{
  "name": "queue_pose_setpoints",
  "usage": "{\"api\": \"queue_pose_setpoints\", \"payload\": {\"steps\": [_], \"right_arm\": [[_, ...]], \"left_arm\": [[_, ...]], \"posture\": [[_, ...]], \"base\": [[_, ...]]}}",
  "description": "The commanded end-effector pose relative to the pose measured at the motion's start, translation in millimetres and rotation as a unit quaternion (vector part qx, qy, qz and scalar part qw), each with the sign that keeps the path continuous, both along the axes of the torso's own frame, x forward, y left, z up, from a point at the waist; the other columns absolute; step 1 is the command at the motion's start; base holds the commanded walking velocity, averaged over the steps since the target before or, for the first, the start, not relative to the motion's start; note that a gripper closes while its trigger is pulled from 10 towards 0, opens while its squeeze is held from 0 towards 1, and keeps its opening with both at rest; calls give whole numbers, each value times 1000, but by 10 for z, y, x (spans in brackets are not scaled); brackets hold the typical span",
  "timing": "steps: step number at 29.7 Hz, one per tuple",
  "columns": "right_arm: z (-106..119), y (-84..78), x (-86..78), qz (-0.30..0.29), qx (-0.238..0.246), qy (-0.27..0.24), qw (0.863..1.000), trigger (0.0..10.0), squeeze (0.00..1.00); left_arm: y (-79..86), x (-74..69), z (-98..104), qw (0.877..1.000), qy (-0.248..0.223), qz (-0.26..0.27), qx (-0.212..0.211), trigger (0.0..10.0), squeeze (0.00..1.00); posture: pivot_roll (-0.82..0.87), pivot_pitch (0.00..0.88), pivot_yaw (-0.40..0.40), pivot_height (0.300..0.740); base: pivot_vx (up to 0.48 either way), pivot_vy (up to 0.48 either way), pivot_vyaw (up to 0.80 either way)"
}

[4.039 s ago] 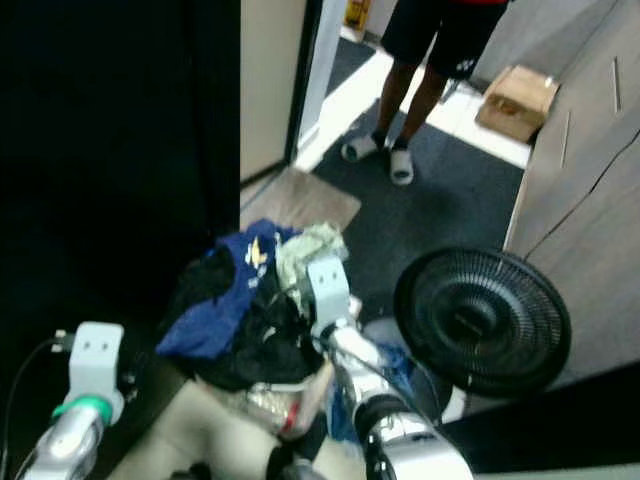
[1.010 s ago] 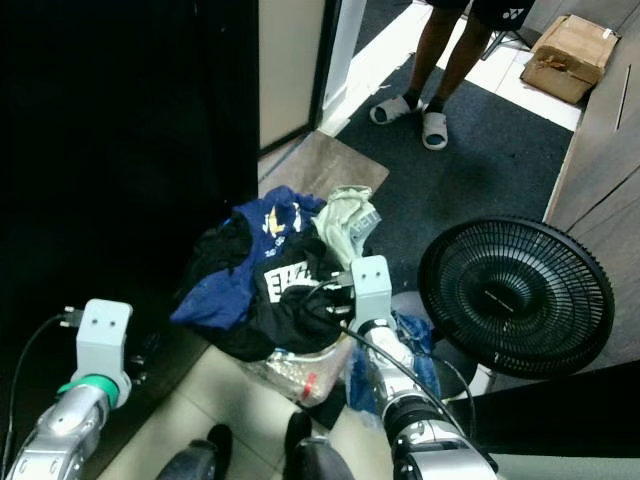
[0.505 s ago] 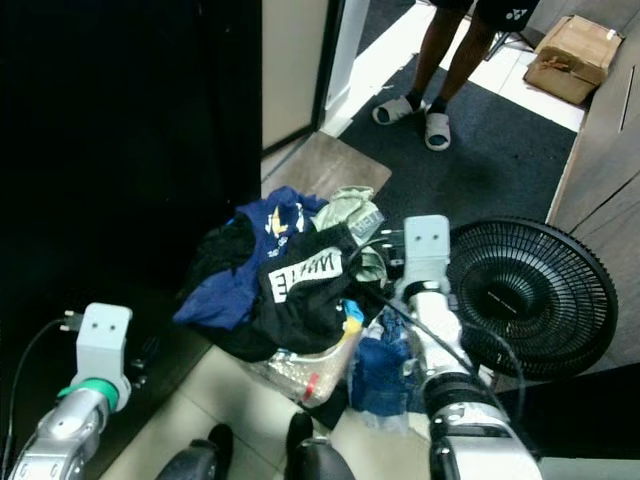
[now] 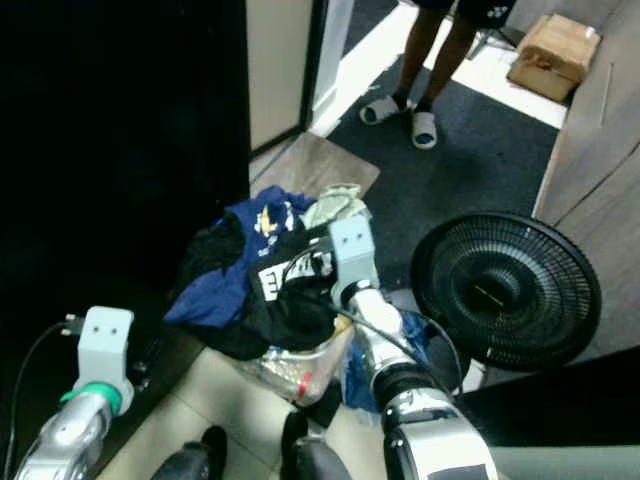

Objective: Clothes washing

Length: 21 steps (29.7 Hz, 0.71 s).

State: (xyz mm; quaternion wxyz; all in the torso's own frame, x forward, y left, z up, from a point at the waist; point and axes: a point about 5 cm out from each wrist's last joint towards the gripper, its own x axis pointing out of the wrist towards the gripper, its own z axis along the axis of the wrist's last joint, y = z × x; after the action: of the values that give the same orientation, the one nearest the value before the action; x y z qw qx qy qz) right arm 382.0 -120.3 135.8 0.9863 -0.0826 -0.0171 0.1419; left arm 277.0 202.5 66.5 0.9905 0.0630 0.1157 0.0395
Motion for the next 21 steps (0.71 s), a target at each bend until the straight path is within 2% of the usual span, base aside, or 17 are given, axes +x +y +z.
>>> {"api": "queue_pose_setpoints", "payload": {"steps": [1, 6, 8, 9, 12, 16, 21], "right_arm": [[-179, -16, -63, 0, -10, 34, 999, 10000, 0], [-189, -159, -60, -39, -14, 31, 999, 10000, 0], [-151, -362, -45, -75, -11, 25, 997, 10000, 0], [-151, -362, -45, -75, -11, 25, 997, 10000, 0], [-108, -582, -39, -96, -9, 25, 995, 10000, 0], [-107, -689, -50, -110, -4, 26, 994, 10000, 0], [-77, -660, -45, -112, 7, 15, 994, 10000, 0]], "left_arm": [[25, -89, -88, 1000, 20, 8, -2, 10000, 0], [55, -146, -111, 1000, 22, 20, -2, 10000, 0], [53, -151, -119, 1000, 22, 22, -4, 10000, 0], [53, -151, -119, 1000, 22, 22, -4, 10000, 0], [13, -113, -112, 1000, 21, 16, -7, 10000, 0], [-26, -56, -85, 1000, 19, 6, -7, 10000, 0], [-28, -38, -68, 1000, 18, 1, -6, 10000, 0]], "posture": [[167, 364, -54, 740], [163, 366, -69, 740], [150, 363, -68, 740], [150, 363, -68, 740], [136, 358, -61, 740], [127, 356, -43, 740], [131, 356, -34, 740]], "base": [[0, 0, 0], [0, 0, 0], [0, 0, 0], [0, 0, 0], [0, 0, 0], [0, 0, 0], [0, 0, 0]]}}
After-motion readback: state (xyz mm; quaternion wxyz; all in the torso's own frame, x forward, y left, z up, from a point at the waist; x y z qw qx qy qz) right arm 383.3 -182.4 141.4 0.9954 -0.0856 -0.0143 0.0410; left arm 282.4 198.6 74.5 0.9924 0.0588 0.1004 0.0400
